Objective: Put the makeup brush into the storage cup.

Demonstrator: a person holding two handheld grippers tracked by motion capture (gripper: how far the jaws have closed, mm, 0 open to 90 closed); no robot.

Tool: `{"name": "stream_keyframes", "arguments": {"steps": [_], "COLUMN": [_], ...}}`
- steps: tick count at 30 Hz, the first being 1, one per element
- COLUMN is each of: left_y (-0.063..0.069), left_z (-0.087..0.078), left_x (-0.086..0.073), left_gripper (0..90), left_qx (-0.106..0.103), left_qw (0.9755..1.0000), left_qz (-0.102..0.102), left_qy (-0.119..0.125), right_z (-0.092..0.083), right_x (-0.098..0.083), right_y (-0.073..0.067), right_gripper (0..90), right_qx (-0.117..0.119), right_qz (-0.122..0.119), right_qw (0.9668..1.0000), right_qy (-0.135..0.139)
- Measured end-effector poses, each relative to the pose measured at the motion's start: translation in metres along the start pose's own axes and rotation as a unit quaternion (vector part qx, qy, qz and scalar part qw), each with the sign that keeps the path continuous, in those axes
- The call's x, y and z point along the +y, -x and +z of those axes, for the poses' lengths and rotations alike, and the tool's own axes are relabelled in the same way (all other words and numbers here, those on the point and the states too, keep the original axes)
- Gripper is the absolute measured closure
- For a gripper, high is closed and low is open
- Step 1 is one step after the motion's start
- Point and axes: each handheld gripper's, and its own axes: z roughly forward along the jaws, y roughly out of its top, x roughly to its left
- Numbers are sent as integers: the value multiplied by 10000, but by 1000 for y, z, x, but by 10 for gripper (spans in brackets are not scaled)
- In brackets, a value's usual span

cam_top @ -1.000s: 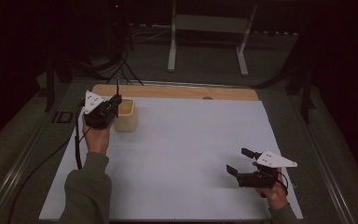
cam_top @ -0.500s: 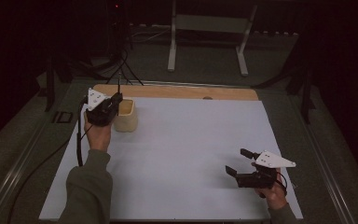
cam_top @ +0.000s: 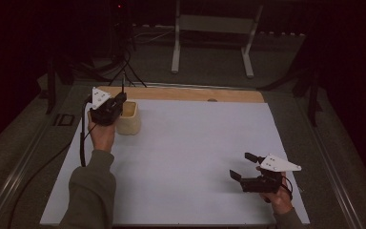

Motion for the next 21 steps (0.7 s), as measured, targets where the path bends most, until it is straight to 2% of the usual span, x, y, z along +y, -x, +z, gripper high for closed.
{"name": "stream_keyframes", "arguments": {"steps": [21], "left_y": [-3], "left_z": [13], "left_x": [-6], "left_gripper": [859], "left_qx": [-21], "left_qw": [9999], "left_qz": [-115], "left_qy": [-61], "right_z": [1], "right_x": [-1], "right_y": [0], "right_gripper": [108], "right_qx": [32], "right_qz": [-8], "right_qw": [10000], "right_qy": [-8]}}
